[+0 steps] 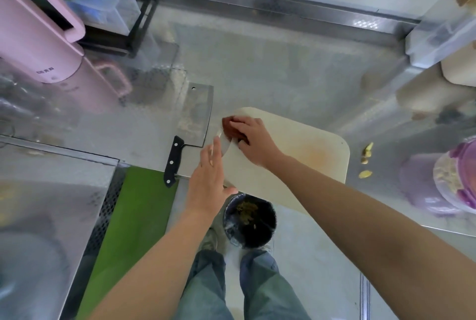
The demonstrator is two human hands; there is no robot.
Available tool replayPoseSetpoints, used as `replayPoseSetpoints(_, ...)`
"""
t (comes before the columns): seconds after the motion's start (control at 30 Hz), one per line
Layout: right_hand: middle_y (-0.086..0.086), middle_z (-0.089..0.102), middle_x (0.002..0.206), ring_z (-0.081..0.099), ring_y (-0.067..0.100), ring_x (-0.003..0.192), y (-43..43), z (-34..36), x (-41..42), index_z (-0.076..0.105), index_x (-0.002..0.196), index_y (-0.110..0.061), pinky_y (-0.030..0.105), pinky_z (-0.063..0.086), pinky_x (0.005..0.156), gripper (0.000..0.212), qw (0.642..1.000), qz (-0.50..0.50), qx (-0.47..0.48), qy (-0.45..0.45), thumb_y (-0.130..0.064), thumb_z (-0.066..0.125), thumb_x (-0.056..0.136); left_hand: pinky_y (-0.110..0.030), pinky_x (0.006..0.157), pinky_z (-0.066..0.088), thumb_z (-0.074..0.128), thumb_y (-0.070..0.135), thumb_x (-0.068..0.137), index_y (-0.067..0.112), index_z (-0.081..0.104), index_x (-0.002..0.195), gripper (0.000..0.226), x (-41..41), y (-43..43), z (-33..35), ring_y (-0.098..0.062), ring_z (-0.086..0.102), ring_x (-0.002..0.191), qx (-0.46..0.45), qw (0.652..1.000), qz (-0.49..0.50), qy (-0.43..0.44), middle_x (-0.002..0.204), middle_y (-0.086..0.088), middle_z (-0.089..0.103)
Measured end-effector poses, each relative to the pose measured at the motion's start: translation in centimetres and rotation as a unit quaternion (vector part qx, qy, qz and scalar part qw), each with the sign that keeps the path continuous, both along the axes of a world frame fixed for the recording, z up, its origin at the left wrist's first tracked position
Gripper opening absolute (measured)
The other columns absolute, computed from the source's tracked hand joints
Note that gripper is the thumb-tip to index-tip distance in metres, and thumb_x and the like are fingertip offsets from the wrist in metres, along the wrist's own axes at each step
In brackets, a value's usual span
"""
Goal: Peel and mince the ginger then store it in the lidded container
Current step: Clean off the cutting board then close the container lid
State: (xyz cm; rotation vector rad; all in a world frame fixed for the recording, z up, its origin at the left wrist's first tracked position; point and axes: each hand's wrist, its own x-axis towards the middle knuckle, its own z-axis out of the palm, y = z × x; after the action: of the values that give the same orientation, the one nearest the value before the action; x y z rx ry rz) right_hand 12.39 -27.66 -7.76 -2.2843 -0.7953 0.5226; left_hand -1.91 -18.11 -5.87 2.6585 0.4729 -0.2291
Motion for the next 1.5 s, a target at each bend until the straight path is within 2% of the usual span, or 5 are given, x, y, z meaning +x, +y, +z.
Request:
replayPoseSetpoints(0.33,0.000,0.070,0.096,0.066,0.020,0.084,-5.3,2.5,-3.0,0.075,0.098,-0.012,0.036,0.055,0.070,0.039,0.986,-0.023,0.077,0.143,0.004,0.050,0.073,-0.032,0.088,0.049,0.078,0.058,0.064,0.007,-0.009,0.152,0.133,0.2,0.1,0.3,-0.026,0.058,0.106,0.055,0.998,-0.016,0.035,0.145,-0.019,0.027)
replayPoseSetpoints(0.5,0.007,0.064,0.121,0.048,0.030,0.106,-5.2,0.6,-2.3,0.070,0.114,-0.008,0.032,0.037,0.098,0.047,0.999,-0.033,0.013,-0.013,0.003,0.051,0.072,-0.031,0.092,0.045,0.072,0.061,0.071,0.011,0.003,0.152,0.117,0.3,-0.5,0.5,-0.023,0.055,0.108,0.114,0.991,-0.031,0.057,0.146,-0.015,0.026)
replayPoseSetpoints(1.03,-0.004,0.070,0.095,0.060,0.008,0.090,-11.8,2.2,-7.6,0.076,0.092,-0.012,0.021,0.044,0.084,0.033,0.993,-0.005,0.008,0.114,0.001,0.054,0.072,-0.039,0.104,0.039,0.063,0.051,0.085,0.022,0.036,0.142,0.069,0.2,-1.0,0.0,-0.030,0.043,0.128,0.151,0.979,-0.112,0.072,0.152,-0.017,0.030)
replayPoseSetpoints(1.23,0.013,0.070,0.096,0.071,0.028,0.072,-14.1,4.0,-2.9,0.070,0.093,-0.013,0.032,0.053,0.050,0.044,0.928,-0.264,0.172,0.198,0.012,0.038,0.077,-0.051,0.117,0.014,0.058,0.075,0.070,0.024,0.024,0.149,0.100,1.2,-2.9,0.1,-0.038,0.014,0.143,0.155,0.971,-0.175,0.055,0.159,-0.016,0.003)
replayPoseSetpoints(1.5,0.008,0.061,0.120,0.054,0.031,0.112,-18.7,1.1,5.5,0.066,0.119,-0.025,0.032,0.045,0.094,0.053,0.960,-0.278,-0.028,0.019,-0.003,0.048,0.075,-0.061,0.112,0.020,0.051,0.072,0.080,0.034,0.004,0.152,0.095,3.9,-6.5,-0.7,-0.036,-0.003,0.147,0.140,0.954,-0.228,0.135,0.161,-0.008,-0.012)
